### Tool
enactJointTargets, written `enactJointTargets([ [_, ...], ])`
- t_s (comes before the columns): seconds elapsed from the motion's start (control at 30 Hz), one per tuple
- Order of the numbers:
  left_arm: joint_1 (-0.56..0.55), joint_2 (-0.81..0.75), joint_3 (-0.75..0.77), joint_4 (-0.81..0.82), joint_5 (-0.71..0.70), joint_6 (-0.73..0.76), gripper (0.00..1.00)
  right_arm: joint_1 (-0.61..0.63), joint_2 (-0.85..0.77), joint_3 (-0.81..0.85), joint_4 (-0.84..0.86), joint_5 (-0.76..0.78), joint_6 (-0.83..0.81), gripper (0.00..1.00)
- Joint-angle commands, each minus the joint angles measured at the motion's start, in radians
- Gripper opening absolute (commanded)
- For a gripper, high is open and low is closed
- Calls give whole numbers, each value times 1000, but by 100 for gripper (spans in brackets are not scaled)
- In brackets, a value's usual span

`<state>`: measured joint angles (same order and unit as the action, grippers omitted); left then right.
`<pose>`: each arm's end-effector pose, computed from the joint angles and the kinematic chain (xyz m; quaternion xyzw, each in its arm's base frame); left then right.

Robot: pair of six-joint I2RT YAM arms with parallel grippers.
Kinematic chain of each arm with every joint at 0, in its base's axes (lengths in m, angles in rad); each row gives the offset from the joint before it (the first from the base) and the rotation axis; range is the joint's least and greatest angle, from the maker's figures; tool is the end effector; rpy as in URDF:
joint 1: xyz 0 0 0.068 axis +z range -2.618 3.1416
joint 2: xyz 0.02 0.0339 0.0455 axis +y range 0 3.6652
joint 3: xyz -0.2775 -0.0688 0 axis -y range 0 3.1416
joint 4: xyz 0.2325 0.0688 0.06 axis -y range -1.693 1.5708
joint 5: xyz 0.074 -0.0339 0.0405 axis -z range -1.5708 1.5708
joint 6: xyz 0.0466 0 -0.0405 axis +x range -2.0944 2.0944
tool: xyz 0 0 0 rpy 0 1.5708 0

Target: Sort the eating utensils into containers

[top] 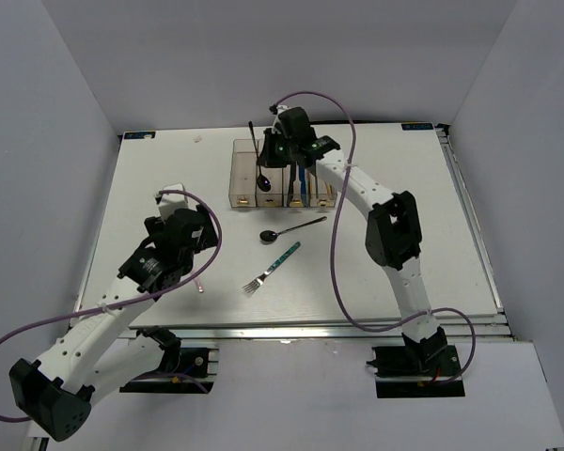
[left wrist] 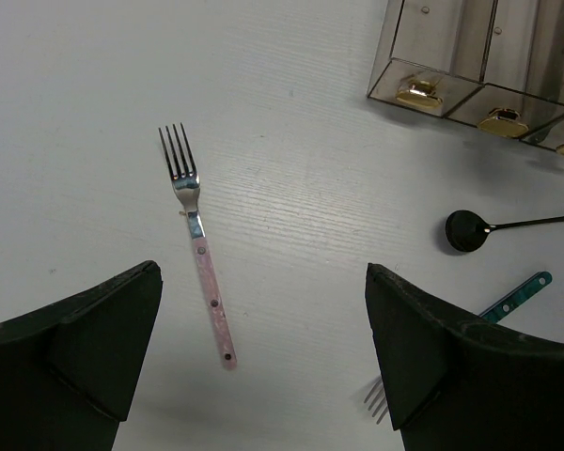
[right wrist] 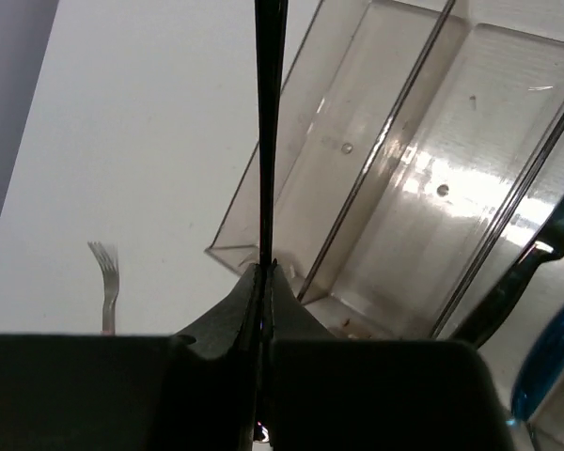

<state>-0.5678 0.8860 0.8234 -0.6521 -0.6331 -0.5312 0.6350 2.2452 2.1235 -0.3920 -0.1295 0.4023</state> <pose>0.1535 -0.0652 0.3007 -0.1134 0.8668 0.0355 0.4843 0.4280 0.3228 0.3025 -0.1324 0.8521 0.2980 0.4093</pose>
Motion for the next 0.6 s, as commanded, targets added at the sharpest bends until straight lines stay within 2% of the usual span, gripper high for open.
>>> enactJointTargets([
  [0.0,-3,-28,-13,11,-17,4,98,-61,88,87,65,-73,94,0],
  [0.13,-4,-45,-20,20,3,8,98,-89,138,117,185,-114,113,0],
  [0.23,-3,-53,-21,19,-7,7,98,-92,211,231,136,-114,98,0],
  [0.57,-3,-55,-21,19,1,7,98,-92,188,122,128,-76,82,0],
])
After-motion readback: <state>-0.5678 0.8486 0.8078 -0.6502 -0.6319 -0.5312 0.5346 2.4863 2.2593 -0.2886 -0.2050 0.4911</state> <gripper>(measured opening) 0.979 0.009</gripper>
